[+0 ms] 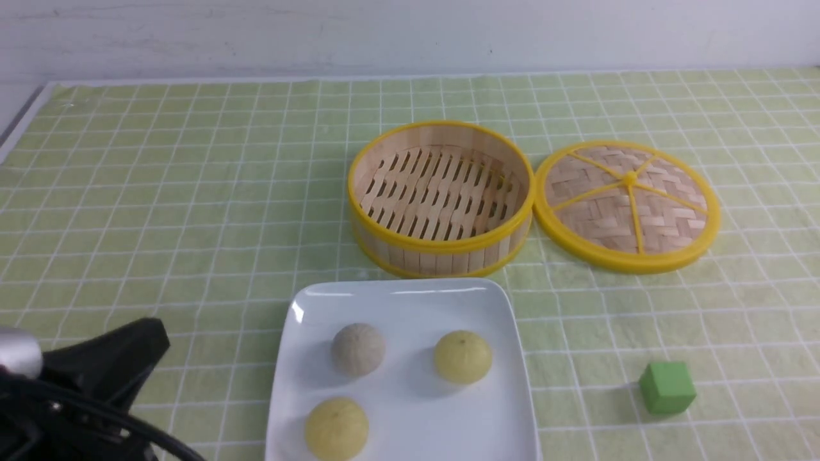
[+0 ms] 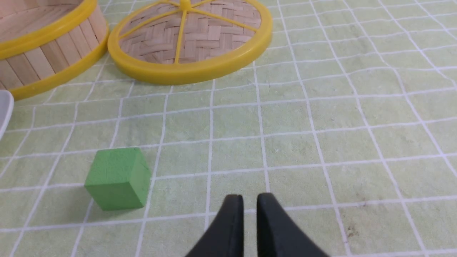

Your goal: Put the steamed buns into the plate on the green tablecloth.

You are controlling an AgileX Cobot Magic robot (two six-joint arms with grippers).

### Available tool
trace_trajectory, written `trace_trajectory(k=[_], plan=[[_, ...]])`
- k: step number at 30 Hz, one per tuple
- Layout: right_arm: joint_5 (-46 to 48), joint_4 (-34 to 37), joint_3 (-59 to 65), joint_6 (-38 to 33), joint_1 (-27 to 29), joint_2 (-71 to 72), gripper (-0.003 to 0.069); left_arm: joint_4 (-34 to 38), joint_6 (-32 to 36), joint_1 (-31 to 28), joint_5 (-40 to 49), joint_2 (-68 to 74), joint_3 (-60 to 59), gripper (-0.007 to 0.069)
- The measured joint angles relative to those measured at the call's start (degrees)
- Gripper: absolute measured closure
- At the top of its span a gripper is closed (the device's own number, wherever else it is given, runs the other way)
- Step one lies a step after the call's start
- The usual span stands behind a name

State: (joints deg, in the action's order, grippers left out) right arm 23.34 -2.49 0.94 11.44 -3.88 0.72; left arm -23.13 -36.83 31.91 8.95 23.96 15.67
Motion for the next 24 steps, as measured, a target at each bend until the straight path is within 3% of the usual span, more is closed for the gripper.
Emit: trace_trajectory(k=[8, 12, 15, 18, 20, 24], plan=[[0.0, 0.0, 0.0, 0.0, 0.0, 0.0, 0.0568, -0.1, -0.1, 0.0, 5.3, 0.0, -2.6, 0.0603], [0.0, 0.1, 0.0, 0.0, 0.0, 0.0, 0.0562, 2.4, 3.8, -1.3, 5.6, 0.0, -2.6, 0.0596], [0.0, 0.1, 0.0, 0.0, 0.0, 0.0, 0.0559, 6.8, 8.0, -5.0, 5.9, -1.0, -2.6, 0.0592], [0.0, 0.1, 0.0, 0.0, 0.0, 0.0, 0.0555, 13.8, 20.0, -14.4, 5.9, -4.6, -4.2, 0.0591], [0.0, 0.1, 0.0, 0.0, 0.0, 0.0, 0.0552, 15.6, 24.5, -19.7, 5.9, -7.4, -6.2, 0.0589], [0.0, 0.1, 0.0, 0.0, 0.0, 0.0, 0.0547, 17.8, 28.3, -28.3, 6.2, -15.9, -11.5, 0.0587]])
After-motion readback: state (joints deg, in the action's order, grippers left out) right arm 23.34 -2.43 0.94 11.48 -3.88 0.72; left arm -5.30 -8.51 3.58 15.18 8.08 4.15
